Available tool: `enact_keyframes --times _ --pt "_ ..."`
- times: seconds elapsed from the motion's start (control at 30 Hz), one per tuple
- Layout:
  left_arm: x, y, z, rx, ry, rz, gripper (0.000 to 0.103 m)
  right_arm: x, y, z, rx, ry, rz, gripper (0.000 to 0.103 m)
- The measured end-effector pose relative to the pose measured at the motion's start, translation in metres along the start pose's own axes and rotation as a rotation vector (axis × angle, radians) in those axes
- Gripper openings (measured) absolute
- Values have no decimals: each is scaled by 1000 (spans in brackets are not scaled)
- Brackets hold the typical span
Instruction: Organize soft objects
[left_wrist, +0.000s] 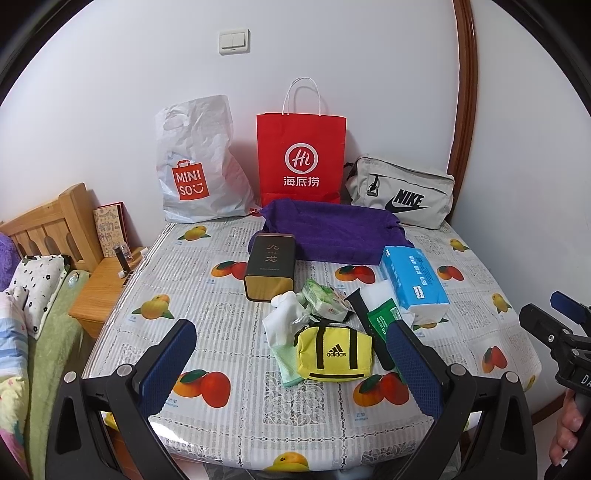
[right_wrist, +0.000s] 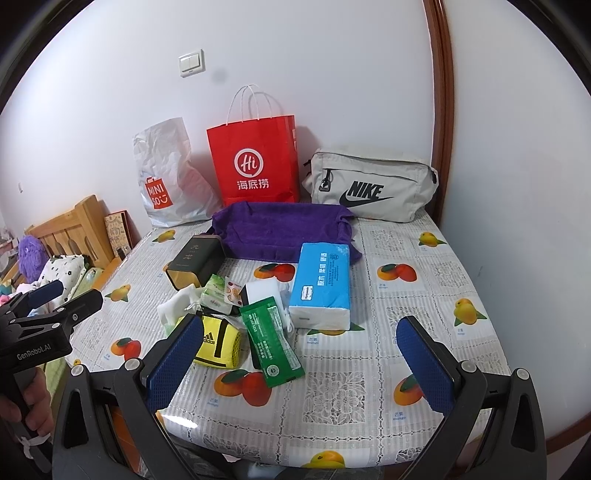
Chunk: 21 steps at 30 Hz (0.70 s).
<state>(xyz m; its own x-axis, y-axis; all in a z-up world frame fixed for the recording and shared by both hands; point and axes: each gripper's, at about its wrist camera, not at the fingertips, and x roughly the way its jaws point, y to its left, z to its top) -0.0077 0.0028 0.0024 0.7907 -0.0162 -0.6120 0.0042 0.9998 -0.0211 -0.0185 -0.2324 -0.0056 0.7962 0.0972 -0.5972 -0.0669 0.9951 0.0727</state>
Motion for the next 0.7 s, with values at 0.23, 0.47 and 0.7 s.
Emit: enact_keyframes --times 0.23,0.47,0.7 --pt "-1 1 -1 -2 0 0 103 0 0 0 -1 2 -1 103" --pt "2 7 -6 -11 12 2 103 1 1 0 -2 6 0 103" --pt "8 10 -6 -13 25 13 103 8 3 1 0 19 0 103"
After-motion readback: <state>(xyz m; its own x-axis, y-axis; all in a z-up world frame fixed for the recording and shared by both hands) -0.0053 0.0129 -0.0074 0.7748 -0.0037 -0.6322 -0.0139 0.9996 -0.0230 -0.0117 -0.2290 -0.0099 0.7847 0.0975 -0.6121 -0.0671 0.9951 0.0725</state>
